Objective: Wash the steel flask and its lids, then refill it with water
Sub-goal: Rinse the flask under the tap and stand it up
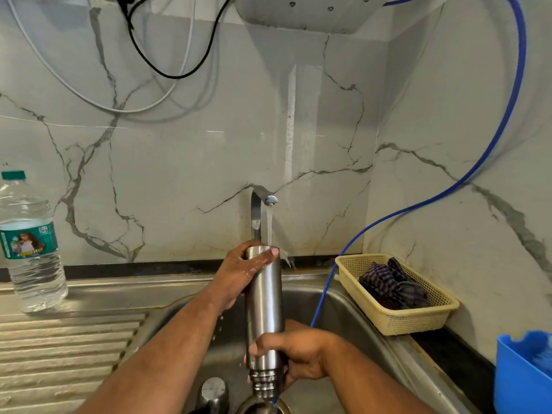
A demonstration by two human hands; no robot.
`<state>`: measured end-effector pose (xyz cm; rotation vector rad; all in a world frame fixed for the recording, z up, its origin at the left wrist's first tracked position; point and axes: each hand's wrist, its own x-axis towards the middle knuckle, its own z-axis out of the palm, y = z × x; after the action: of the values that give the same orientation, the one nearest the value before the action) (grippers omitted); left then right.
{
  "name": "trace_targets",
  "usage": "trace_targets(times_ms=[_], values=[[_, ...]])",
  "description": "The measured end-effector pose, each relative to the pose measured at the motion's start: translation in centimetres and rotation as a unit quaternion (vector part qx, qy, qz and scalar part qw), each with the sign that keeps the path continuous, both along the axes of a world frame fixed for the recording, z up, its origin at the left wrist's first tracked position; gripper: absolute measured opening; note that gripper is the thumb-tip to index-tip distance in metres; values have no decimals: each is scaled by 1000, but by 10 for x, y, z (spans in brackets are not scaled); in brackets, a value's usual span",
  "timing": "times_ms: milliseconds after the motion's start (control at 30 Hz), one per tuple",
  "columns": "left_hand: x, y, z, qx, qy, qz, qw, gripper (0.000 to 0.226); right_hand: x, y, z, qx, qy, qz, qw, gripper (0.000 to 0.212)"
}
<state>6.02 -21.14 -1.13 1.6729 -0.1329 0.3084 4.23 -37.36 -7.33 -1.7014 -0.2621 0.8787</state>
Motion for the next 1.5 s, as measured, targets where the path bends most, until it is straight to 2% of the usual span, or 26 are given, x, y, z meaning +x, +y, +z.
trace_targets(times_ms=[167,300,367,433,533,667,767,833,933,1033,1100,1200,1267,1333,1400,1433,1500], values=[[6,-10,-1,94,-55,143,984,25,-2,9,0,-44,-46,-45,997,64],[5,-21,2,93,-73,216,969,28,-4,13,0,-83,-97,-99,987,54],[4,-18,4,80,-64,238,966,35,-5,15,1,-95,-133,-133,978,58],[3,-13,4,52,-32,236,970,53,-3,14,-2,-96,-168,-160,968,59],[6,-12,-5,-30,42,174,983,80,0,12,-6,-76,-186,-178,963,59],[7,-13,-17,-105,83,65,989,85,2,9,-10,-36,-159,-165,973,62],[5,-13,-25,-116,88,-2,989,79,6,9,-13,7,-124,-153,980,62],[2,-12,-31,-128,100,-37,986,79,7,7,-12,24,-113,-137,984,57],[0,-5,-37,-138,122,-93,978,91,9,3,-10,39,-93,-105,989,48],[-4,-8,-34,-129,113,-60,983,100,14,4,-14,43,-90,-108,989,57],[-6,-15,-27,-158,99,-6,982,95,17,6,-17,51,-100,-134,985,68],[-9,-13,-16,-287,86,35,953,73,20,-1,-12,59,-139,-190,970,85],[-13,-5,-6,-349,85,60,931,82,20,-7,-5,73,-165,-225,958,85],[-18,4,-1,-326,96,98,935,85,20,-10,2,106,-170,-253,946,75],[-24,12,-3,-289,111,124,943,75,24,-11,6,157,-141,-305,928,65],[-30,15,-4,-280,125,128,943,71,26,-10,7,180,-126,-332,917,66],[-40,24,-9,-273,173,124,938,68,29,-7,10,218,-114,-372,895,82]])
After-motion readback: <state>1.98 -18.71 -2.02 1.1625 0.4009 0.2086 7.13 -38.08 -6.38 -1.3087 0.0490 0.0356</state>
